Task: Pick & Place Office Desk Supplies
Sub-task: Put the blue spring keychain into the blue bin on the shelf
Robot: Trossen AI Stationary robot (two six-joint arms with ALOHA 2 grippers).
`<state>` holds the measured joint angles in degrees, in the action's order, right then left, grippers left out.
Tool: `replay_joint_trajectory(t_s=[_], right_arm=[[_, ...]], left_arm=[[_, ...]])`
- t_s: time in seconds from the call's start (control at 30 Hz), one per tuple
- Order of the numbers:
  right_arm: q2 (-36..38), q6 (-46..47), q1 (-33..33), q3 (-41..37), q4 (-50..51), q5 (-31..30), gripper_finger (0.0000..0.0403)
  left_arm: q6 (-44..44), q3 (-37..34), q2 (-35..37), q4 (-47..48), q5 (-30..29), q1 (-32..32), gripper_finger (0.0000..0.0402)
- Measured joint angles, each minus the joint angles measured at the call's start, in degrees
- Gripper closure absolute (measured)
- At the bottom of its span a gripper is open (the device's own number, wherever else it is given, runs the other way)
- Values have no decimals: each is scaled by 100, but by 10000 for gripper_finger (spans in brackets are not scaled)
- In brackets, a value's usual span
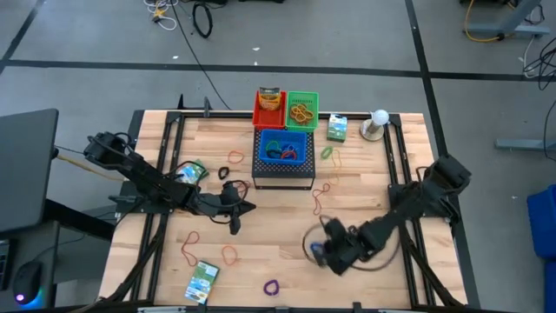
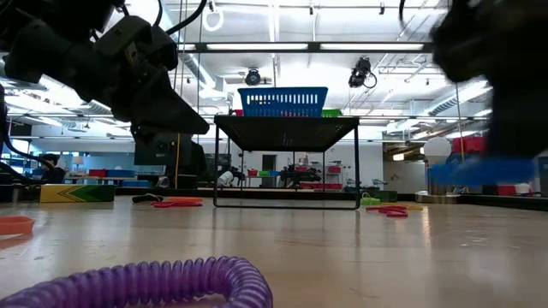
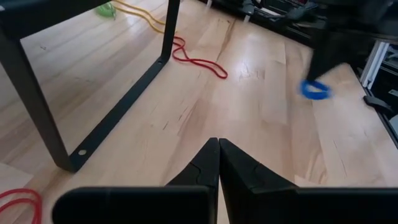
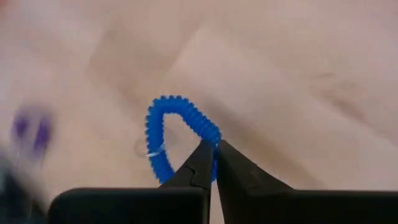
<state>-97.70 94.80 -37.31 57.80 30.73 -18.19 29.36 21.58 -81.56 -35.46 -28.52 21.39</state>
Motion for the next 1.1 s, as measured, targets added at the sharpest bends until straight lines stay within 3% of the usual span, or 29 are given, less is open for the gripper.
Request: replay_joint_trajectory(t_s=[0.1,0.33,0.77,1.1], right_arm=[[-70,601,401,-90,25,-137,398],[-71,621,1122,-640,-952,-209,379],[-71,-1145,1524,-667,-820,326,289],[-102,-2576,1549,-669,-820,540,271]], left_arm=[[1,0,0,-1,-1,0,391],[22,0,2,1,1,2,391],[125,0,2,7,1,2,391],[107,0,2,5,1,2,391]])
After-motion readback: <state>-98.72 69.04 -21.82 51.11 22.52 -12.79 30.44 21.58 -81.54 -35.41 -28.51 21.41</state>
